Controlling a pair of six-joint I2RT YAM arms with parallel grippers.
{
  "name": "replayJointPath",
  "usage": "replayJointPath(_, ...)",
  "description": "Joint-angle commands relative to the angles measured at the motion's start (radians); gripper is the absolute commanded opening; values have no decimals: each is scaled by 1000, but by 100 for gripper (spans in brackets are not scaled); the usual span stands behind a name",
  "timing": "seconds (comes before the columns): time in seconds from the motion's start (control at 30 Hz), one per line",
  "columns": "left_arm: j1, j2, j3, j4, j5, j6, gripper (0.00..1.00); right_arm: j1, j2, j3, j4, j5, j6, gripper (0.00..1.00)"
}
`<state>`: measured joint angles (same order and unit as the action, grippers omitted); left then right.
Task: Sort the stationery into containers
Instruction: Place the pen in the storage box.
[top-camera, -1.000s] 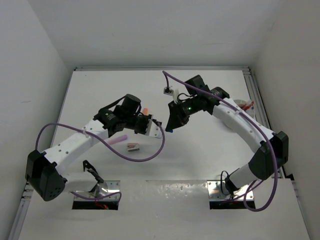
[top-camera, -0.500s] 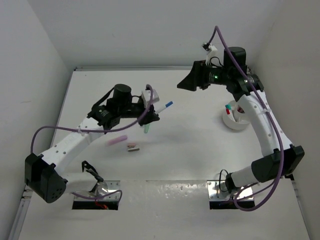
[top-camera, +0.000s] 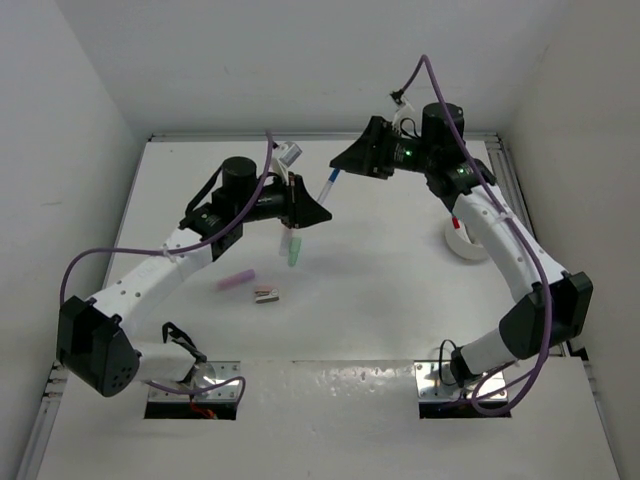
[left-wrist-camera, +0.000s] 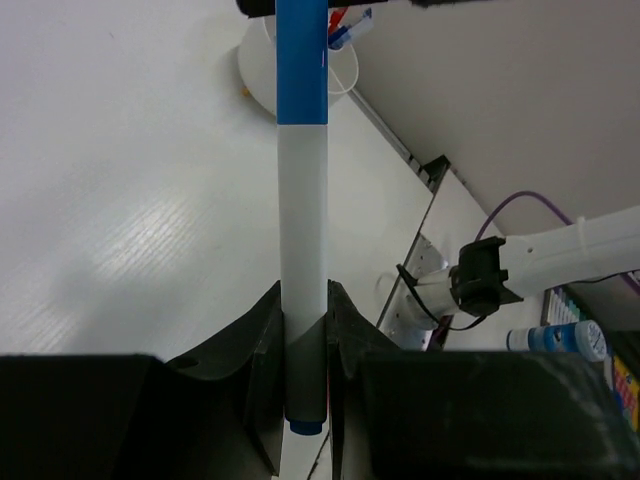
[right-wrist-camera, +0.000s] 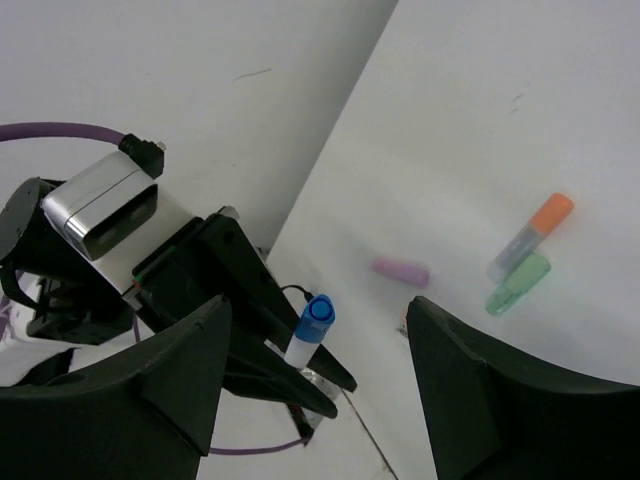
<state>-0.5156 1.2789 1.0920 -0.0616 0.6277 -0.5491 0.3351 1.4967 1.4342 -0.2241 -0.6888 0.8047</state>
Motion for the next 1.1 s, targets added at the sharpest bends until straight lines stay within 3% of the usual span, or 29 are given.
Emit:
replayJointPath(0.0, 11, -12, 16, 104, -6, -89, 0, 24, 8, 0, 115, -1, 82, 69)
replayJointPath(0.13, 23, -7, 5, 131, 1, -112, 0, 45, 17, -11, 121, -5, 77, 64)
replayJointPath(0.2, 20, -4, 6, 143, 7, -114, 0, 56, 22, -18, 127, -3, 74, 56)
replayJointPath(0.3, 22, 0, 11, 146, 9, -114, 0, 65, 27, -17, 140, -3, 76, 33)
replayJointPath(0.33, 22, -1, 9, 144, 10, -112, 0, 67, 28, -12, 146, -5, 77, 20)
replayJointPath(0.43, 19, -3, 8, 143, 9, -98, 0, 68, 34, -3, 147, 2, 73, 3)
replayJointPath(0.5, 19, -4, 0, 138, 9, -88, 1, 68, 34, 3, 138, 2, 44, 0)
replayJointPath(0.53, 17, -9, -3, 137, 9, -81, 11, 65, 34, 14, 129, 5, 28, 0)
replayJointPath(0.57, 20, -12, -6, 135, 10, -74, 41, 58, 31, 18, 118, 8, 18, 0)
replayJointPath(0.6, 22, -15, -4, 105, 7, -45, 60, 51, 28, 19, 106, 8, -5, 0)
replayJointPath(0.63, 23, -24, 5, 79, -18, -25, 88, 29, 24, 22, 94, 5, -24, 0)
replayJointPath(0.67, 32, -30, 20, 13, -28, 27, 100, 13, 10, 25, 53, 8, -69, 0)
replayJointPath(0.73, 48, -50, 49, -55, -95, 96, 100, -49, -10, 19, 3, 18, -129, 0)
replayJointPath(0.83, 74, -58, 109, -195, -192, 273, 100, -163, -97, -62, -99, 44, -348, 0)
replayJointPath(1.07, 121, 8, 184, -299, -240, 362, 100, -430, -262, -342, -17, 228, -794, 0)
